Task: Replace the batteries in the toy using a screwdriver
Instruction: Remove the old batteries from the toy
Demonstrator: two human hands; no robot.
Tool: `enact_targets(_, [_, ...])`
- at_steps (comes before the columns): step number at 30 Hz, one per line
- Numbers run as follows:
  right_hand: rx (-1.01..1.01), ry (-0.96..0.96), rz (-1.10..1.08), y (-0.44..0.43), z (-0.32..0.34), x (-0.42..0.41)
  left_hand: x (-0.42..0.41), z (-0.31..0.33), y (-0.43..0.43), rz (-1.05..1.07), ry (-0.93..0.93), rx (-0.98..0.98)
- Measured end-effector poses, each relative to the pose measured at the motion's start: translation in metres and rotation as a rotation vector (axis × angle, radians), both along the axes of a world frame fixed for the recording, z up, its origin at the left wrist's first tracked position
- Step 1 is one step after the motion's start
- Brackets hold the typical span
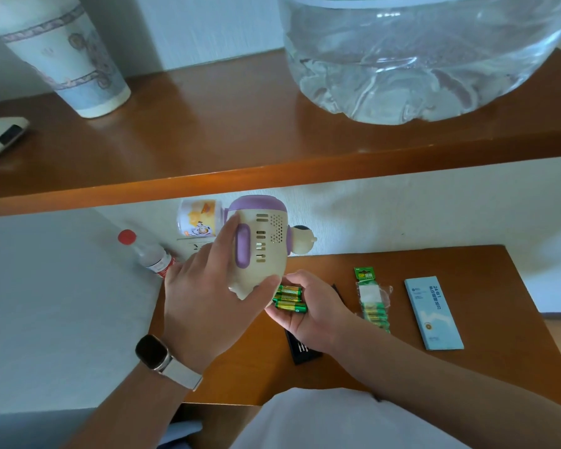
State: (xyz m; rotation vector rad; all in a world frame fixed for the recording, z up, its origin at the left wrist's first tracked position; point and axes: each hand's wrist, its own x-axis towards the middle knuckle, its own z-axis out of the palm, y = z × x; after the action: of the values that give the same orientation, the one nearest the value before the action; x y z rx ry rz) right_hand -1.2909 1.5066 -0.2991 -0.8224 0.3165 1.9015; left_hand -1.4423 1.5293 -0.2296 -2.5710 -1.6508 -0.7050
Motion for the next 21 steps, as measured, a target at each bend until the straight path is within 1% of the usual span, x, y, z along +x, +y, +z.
enact_targets(2, [0.011,-0.028,-0.019,0.002,0.003,-0.004,0.004,0.0,-0.003,-0.02,0.047,0.002])
enact_targets(4, [0.054,-0.077,-0.018,0.004,0.006,-0.009,0.01,-0.006,-0.008,-0.047,0.139,-0.008])
enact_targets(6, [0.06,-0.091,-0.03,0.006,0.006,-0.012,0.012,-0.011,-0.01,-0.053,0.167,-0.018])
enact_targets(11, [0.066,-0.019,-0.056,0.007,0.008,-0.01,0.01,-0.013,-0.003,-0.038,0.117,-0.013])
enact_targets(18, [0.08,0.06,-0.012,0.005,0.017,-0.007,0.0,-0.015,0.003,-0.004,0.035,-0.003])
enact_targets(21, [0.067,0.09,-0.015,0.005,0.015,-0.003,-0.006,-0.019,0.006,0.025,-0.047,-0.098])
